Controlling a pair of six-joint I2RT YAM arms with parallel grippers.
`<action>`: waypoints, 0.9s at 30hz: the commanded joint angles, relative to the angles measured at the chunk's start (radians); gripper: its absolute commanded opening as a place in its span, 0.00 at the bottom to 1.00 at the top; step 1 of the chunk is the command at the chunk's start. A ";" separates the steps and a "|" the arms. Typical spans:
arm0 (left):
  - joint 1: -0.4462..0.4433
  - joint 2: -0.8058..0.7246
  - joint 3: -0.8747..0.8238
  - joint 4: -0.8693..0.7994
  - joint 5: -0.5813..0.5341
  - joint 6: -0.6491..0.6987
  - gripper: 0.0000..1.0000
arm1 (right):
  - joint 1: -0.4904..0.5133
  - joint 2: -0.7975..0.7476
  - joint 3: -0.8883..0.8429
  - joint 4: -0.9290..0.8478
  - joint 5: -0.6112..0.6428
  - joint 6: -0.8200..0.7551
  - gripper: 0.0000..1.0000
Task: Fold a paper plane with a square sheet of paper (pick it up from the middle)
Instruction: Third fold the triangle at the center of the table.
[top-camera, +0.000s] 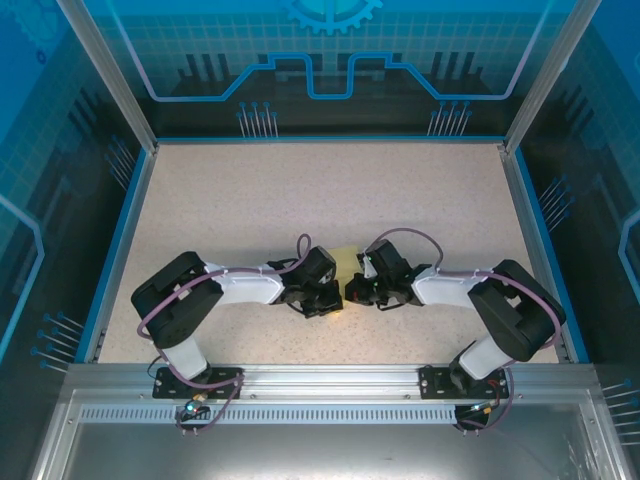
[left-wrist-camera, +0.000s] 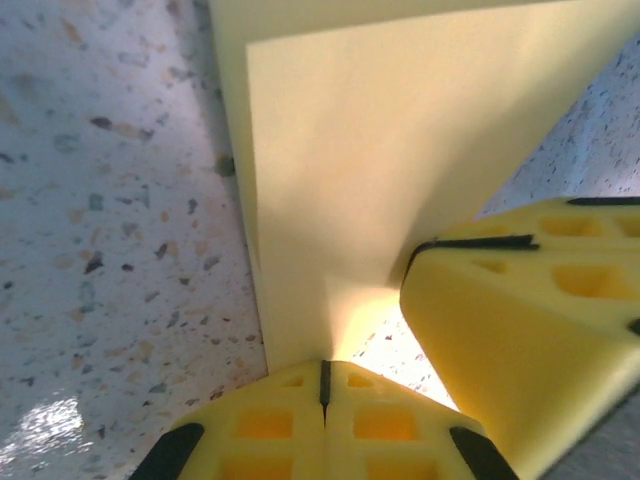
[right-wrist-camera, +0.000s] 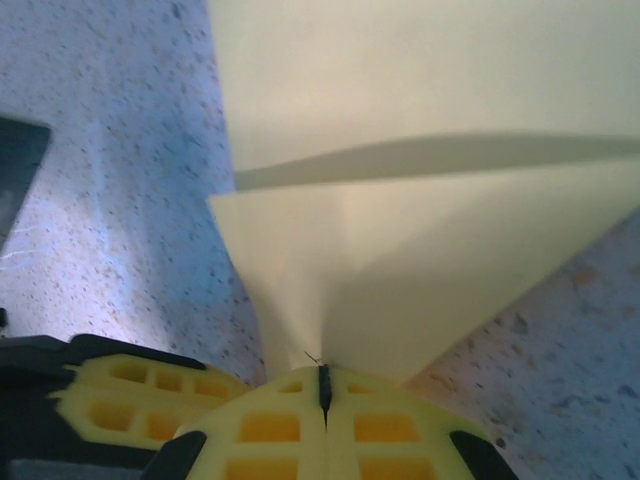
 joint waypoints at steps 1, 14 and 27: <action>-0.018 0.031 -0.054 -0.048 -0.047 -0.024 0.00 | 0.001 0.014 -0.021 0.023 -0.024 0.029 0.00; -0.028 0.025 -0.086 -0.010 -0.065 -0.046 0.00 | 0.021 0.042 -0.010 0.010 -0.051 0.157 0.00; -0.033 0.028 -0.086 -0.119 -0.070 -0.032 0.00 | -0.181 0.113 0.111 -0.124 0.038 -0.122 0.00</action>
